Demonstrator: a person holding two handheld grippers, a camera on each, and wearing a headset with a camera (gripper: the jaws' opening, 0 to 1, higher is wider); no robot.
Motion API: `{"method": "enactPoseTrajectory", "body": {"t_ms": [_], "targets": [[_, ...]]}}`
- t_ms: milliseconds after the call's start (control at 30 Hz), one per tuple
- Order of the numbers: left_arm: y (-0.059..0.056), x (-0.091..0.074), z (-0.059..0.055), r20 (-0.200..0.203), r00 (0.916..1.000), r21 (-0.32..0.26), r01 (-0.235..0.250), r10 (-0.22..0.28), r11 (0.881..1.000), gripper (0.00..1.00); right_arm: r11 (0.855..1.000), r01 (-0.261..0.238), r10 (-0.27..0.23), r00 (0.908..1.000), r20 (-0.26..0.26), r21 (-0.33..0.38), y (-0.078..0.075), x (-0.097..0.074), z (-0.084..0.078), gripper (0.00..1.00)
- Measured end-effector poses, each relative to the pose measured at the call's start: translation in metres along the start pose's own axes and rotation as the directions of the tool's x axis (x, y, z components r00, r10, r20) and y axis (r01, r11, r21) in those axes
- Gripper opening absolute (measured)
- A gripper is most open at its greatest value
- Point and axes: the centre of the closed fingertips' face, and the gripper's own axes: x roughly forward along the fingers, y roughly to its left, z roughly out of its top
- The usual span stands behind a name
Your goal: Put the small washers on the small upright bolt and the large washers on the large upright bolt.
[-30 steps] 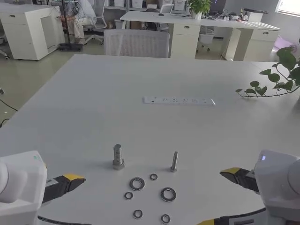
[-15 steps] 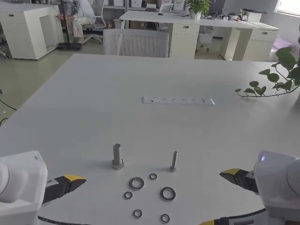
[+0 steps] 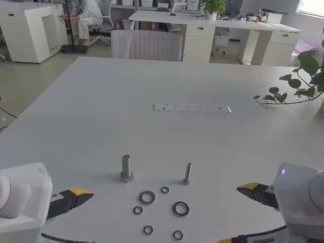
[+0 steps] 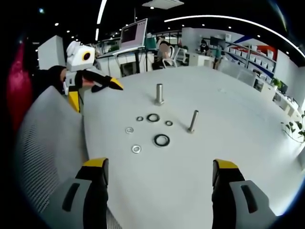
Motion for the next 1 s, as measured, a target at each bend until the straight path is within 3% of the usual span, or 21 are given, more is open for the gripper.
{"method": "enactPoseTrajectory", "body": {"t_ms": [133,367,633,1000], "targets": [[0.000,0.000,0.000,0.001,1.0000,0.001,-0.001,0.001,1.000,0.97,1.000,0.001,-0.001,1.0000,-0.004,-0.008,0.000,-0.002,0.001,0.90],[-0.001,0.000,0.001,0.001,1.0000,0.003,0.000,0.000,1.000,0.97,0.999,-0.019,0.016,0.9981,-0.060,-0.049,0.005,-0.002,-0.002,0.86],[-0.001,0.000,0.002,0.000,1.0000,0.003,0.000,0.000,1.000,0.96,0.996,-0.052,0.042,0.9916,-0.122,-0.079,0.007,-0.001,0.001,0.77],[-0.001,0.001,0.003,-0.001,1.0000,0.005,0.001,-0.001,1.000,0.96,0.986,-0.104,0.081,0.9824,-0.168,-0.129,0.013,0.007,0.008,0.70]]}}
